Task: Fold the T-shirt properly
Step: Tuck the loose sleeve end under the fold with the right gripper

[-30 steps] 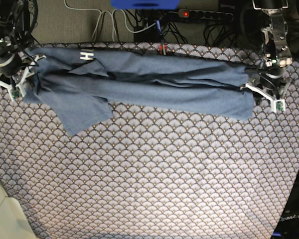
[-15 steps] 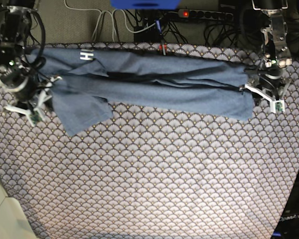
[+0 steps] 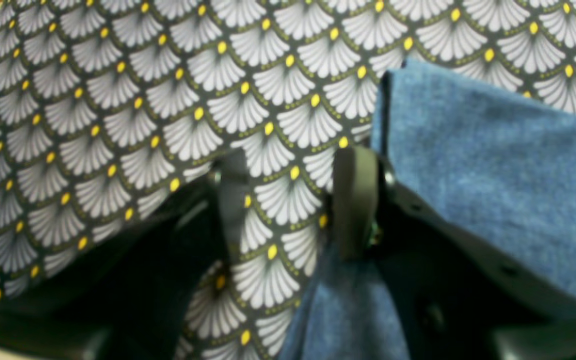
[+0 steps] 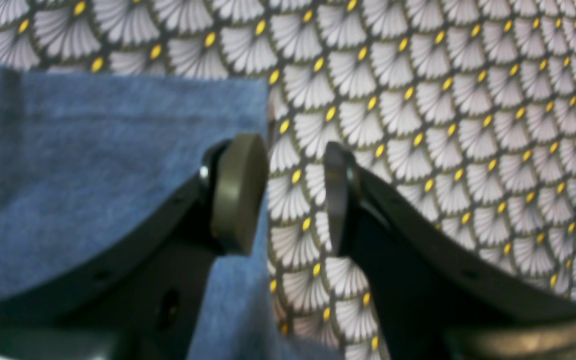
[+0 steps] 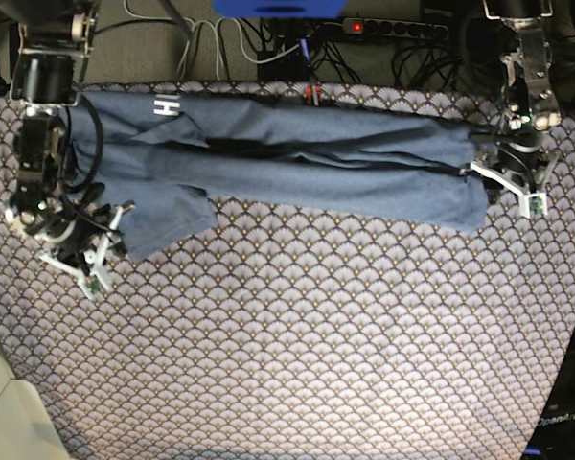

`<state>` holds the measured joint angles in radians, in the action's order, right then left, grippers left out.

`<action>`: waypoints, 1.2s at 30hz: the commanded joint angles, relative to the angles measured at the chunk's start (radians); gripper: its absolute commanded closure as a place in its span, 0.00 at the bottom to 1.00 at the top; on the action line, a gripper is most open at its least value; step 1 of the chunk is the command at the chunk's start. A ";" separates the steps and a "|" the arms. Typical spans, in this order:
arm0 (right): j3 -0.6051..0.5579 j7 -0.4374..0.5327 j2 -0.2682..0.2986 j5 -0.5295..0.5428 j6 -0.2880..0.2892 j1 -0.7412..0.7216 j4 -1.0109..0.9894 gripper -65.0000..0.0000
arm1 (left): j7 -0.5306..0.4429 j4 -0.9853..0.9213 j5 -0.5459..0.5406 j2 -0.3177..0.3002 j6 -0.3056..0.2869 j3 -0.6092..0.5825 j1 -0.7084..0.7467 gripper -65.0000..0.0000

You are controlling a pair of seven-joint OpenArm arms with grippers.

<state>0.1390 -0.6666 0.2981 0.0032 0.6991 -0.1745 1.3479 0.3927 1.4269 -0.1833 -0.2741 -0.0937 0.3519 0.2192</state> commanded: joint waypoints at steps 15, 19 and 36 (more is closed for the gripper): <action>-0.046 0.025 0.008 0.011 -0.001 -0.148 -0.161 0.45 | -0.022 0.019 0.000 -0.011 0.010 0.003 -0.008 0.57; -0.048 0.025 0.008 0.011 -0.001 -0.175 -0.213 0.45 | -0.022 0.019 0.000 -0.011 0.010 0.003 -0.008 0.57; -0.060 0.078 -0.029 0.013 -0.001 -0.089 -0.216 0.45 | -0.022 0.019 0.001 -0.011 0.010 0.003 -0.010 0.57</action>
<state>0.0799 -0.5770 0.2661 0.0219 0.6979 -0.2527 1.1213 0.3927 1.4269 -0.1837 -0.2707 -0.0856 0.3515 0.2188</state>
